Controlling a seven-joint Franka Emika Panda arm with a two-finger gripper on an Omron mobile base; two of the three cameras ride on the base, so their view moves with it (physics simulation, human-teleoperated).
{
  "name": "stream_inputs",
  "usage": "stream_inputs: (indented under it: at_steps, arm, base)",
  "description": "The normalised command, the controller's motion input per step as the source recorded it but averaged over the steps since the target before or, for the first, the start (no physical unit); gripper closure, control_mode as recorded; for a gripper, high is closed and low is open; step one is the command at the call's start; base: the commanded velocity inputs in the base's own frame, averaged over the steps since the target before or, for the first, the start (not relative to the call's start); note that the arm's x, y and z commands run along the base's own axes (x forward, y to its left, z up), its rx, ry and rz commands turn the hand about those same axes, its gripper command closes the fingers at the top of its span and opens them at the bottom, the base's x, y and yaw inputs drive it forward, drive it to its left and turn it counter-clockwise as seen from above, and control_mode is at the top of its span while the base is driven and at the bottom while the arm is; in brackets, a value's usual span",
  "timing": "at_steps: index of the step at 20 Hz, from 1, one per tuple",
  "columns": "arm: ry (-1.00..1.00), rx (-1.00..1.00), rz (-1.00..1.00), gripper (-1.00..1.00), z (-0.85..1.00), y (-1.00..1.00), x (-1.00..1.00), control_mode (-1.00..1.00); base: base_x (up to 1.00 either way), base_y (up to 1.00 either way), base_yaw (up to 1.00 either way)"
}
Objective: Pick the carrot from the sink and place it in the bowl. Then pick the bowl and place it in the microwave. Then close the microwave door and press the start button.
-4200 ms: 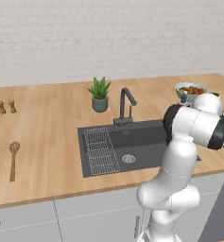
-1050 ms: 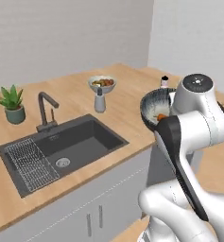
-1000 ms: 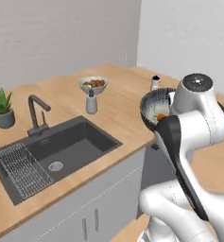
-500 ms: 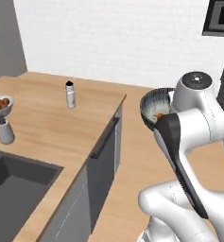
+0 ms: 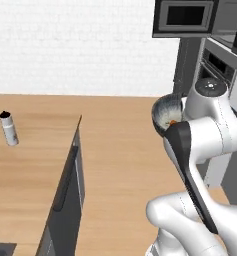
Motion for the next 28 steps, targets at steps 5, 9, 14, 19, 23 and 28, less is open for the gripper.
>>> stream_inputs:
  at_steps: [5,9,14,19,23,28]
  arm:
    - [0.00,0.00,0.00,1.00,0.00,0.00,0.00,1.00]
    - [0.00,0.00,0.00,1.00,0.00,0.00,0.00,1.00]
    - [0.00,0.00,0.00,1.00,0.00,0.00,0.00,1.00]
    - [0.00,0.00,0.00,1.00,0.00,0.00,0.00,1.00]
    - [0.00,0.00,0.00,1.00,0.00,0.00,0.00,1.00]
    - [0.00,0.00,0.00,1.00,0.00,0.00,0.00,1.00]
  base:
    - [1.00,-0.20,-0.15]
    - [1.00,-0.25,-0.15]
    - [1.00,-0.20,-0.28]
    - [0.83,0.00,-0.62]
    - [0.74,0.14,-0.70]
    - [0.61,0.46,-0.76]
